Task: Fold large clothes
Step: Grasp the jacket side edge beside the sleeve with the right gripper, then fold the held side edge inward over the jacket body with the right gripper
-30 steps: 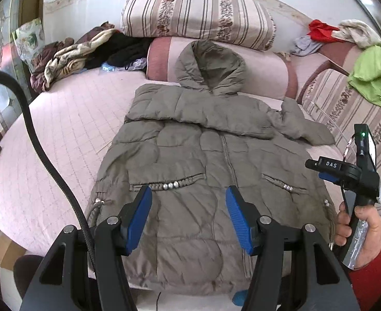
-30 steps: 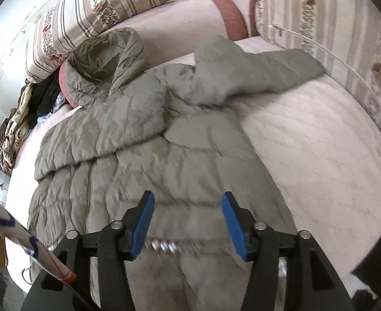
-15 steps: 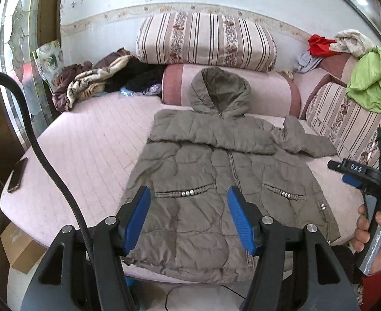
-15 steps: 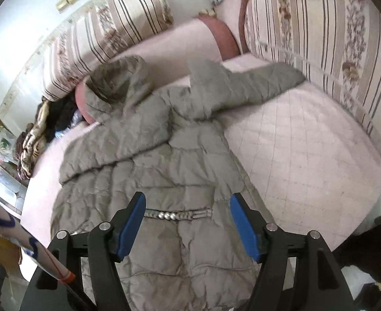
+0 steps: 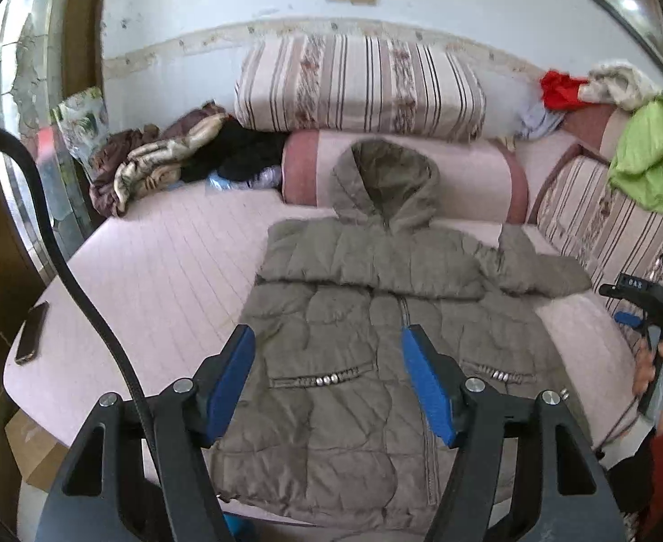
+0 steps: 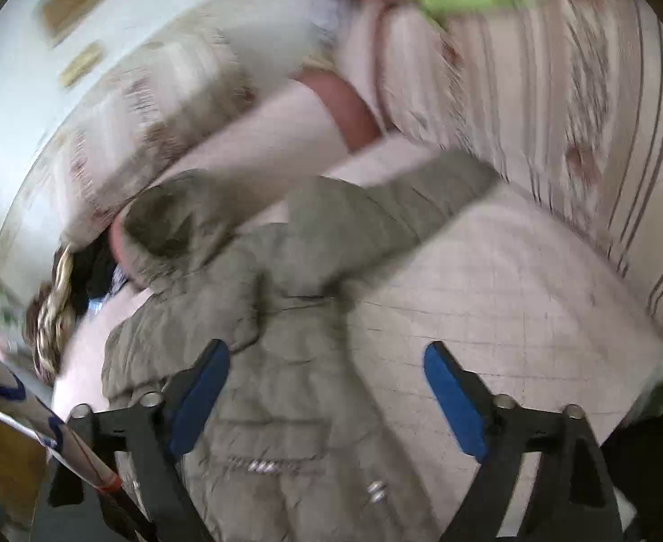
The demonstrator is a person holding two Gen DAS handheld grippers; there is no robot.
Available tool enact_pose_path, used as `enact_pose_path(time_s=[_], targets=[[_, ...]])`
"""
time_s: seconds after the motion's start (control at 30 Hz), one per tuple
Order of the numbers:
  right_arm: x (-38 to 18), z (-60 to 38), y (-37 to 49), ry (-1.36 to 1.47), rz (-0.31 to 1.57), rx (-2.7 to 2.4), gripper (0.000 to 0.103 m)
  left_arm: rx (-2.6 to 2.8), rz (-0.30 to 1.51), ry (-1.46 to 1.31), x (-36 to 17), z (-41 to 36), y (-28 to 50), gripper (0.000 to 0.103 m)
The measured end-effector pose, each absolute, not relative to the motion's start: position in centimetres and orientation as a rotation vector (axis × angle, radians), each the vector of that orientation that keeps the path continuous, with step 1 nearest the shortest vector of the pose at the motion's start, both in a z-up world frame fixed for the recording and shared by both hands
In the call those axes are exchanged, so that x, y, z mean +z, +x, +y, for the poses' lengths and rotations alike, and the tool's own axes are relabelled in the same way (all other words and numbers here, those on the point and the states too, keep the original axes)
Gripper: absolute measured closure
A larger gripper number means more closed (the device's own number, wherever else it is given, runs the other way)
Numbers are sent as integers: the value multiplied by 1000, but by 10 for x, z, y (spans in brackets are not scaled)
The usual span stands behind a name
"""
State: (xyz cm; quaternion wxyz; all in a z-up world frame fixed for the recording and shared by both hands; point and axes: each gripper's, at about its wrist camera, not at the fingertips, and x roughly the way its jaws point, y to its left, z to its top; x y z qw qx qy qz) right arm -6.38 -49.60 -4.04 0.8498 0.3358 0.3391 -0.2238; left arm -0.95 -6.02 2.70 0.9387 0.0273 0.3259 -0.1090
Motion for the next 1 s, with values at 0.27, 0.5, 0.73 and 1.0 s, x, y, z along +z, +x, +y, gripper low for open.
enact_pose_path(time_s=[0.27,0.5,0.73,1.0], targets=[[-150,-649,-31,1059,753,-617,44,-224,830,62,-19,-93,40,36],[-190,-716,22,1168,676,-669,43,-175,903,36,-50,-100,74,36],[-186,-751,85,1040,714,-737,74,-117,962,66,-73,-105,98,36],[-105,-727,85,841,668,-698,95,-114,959,54,-77,-95,100,36]])
